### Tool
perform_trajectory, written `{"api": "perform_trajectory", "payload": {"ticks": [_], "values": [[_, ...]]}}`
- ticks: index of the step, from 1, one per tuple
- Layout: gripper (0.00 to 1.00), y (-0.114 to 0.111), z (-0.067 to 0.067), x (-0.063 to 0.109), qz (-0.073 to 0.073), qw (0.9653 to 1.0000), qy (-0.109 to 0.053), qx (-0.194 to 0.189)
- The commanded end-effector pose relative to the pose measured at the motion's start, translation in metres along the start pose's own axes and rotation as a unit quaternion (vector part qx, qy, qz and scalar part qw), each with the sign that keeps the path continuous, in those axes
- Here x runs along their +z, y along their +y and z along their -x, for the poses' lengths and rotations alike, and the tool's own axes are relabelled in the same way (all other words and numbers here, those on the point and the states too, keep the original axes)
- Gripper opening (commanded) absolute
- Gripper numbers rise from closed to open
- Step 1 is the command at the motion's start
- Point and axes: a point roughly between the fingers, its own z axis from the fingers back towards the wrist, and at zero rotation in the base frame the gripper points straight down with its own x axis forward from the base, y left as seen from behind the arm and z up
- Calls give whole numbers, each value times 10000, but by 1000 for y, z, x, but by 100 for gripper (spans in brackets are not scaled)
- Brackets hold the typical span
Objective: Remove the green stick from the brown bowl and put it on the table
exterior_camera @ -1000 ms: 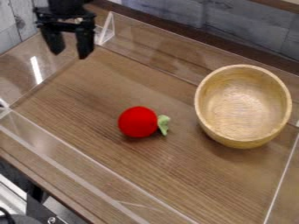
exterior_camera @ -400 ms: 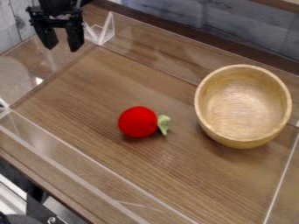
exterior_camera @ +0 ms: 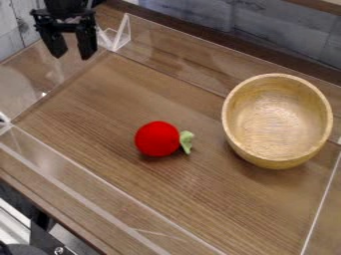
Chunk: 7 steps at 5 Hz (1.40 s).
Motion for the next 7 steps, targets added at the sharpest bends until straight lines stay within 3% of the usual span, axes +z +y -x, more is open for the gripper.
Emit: {"api": "perform_trajectory", "payload": {"ticks": [1,2,4,6,7], "values": [[100,1,-8,36,-126,9992,-381,11],[100,0,-12,41,-122,9992,-389,19],[100,7,-22,24,-109,9993,-354,-65],[100,2,0,32,-107,9989,-409,196],[100,3,0,24,-109,9991,-418,46]]}}
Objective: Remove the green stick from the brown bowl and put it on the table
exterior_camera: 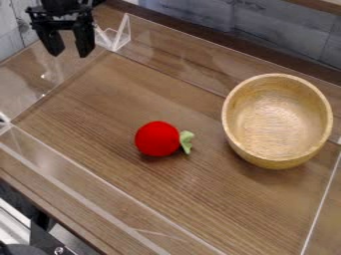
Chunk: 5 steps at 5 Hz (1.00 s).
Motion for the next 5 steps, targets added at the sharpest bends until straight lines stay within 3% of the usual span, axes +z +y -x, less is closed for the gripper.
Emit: {"api": "perform_trajectory", "payload": {"ticks": [1,3,4,5], "values": [[100,1,-4,17,-144,9991,-361,-165],[100,-20,-7,19,-123,9988,-389,-284],[100,-19,-13,11,-174,9983,-261,-483],[100,-22,-11,-9,-220,9973,-129,-689]]}}
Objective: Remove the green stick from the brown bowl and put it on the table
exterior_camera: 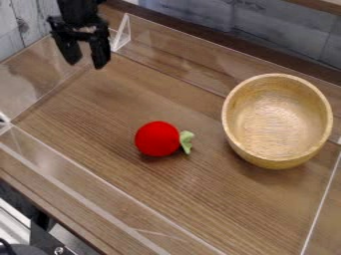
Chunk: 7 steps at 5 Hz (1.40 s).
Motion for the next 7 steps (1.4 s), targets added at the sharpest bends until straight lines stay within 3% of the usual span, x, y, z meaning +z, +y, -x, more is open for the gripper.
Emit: {"api": "perform_trajectory", "payload": {"ticks": [1,2,3,4,6,7], "values": [[100,-3,-3,-4,-192,9993,-156,-287],[0,-2,1,-14,-198,9993,-69,-307],[0,2,4,-20,-195,9992,12,-337],[0,3,10,-23,-47,9996,109,-267],[0,13,18,-31,119,9994,303,-137],[0,19,20,-32,82,9990,415,-103]]}}
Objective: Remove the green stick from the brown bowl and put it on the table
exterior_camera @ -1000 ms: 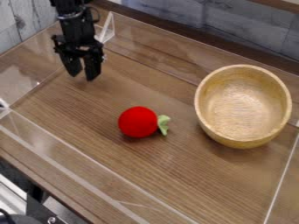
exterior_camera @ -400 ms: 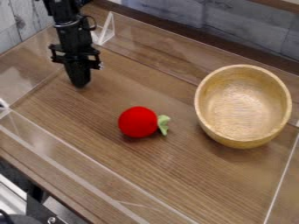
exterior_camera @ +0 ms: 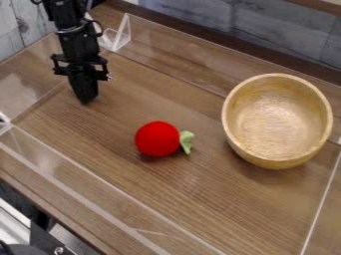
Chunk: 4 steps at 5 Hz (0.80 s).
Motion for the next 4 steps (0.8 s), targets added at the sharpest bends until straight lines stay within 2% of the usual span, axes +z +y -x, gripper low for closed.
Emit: {"api": "perform_trajectory", "payload": {"ticks": [1,3,4], "values": [[0,14,0,9,-139,9998,-22,112],[0,14,-10,9,-159,9996,156,143],[0,12,-6,8,-189,9994,254,-112]]}}
